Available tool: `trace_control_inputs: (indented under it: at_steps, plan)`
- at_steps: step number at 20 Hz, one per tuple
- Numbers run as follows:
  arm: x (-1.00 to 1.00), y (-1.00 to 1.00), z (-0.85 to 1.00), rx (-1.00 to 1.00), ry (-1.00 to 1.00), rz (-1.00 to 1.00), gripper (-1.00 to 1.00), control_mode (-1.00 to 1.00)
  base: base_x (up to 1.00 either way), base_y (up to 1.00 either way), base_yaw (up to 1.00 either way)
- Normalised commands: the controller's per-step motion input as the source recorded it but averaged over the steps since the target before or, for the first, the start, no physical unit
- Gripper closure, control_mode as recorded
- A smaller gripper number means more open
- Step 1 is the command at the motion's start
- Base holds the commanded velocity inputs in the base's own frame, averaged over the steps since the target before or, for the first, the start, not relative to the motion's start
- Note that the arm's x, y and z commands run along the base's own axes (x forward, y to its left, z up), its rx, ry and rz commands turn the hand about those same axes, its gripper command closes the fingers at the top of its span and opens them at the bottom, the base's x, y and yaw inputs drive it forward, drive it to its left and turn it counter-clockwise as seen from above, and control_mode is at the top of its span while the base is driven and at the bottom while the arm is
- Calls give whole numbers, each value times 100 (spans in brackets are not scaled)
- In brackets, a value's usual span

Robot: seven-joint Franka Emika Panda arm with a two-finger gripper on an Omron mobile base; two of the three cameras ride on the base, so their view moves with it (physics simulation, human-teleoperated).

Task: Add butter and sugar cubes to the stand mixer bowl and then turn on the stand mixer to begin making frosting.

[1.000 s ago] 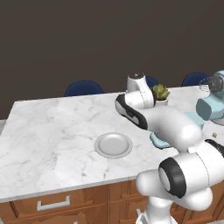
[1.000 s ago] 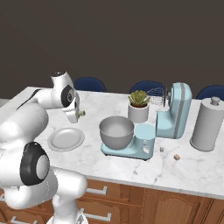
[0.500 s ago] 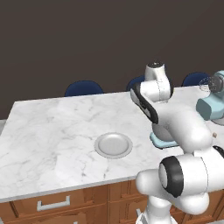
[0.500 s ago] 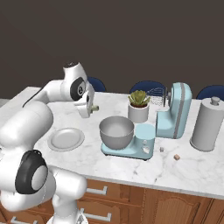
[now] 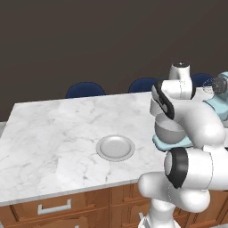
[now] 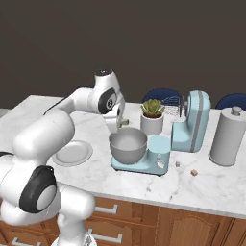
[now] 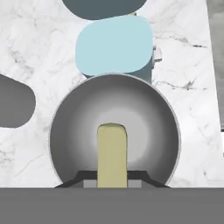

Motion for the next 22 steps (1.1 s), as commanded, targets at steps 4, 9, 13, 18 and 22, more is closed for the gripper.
trace_control_inputs:
  at_steps: [4,9,13,18,22]
  plan:
    - [-10,-33,-29,1,4,-5,100,-100,0,0,0]
    - [2,0,-42,0,8,0,100,-100,0,0,0]
    - [14,0,-48,0,8,0,100,-100,0,0,0]
    - [10,0,-43,0,6,0,100,-100,0,0,0]
    - [6,-1,-40,0,4,0,100,-100,0,0,0]
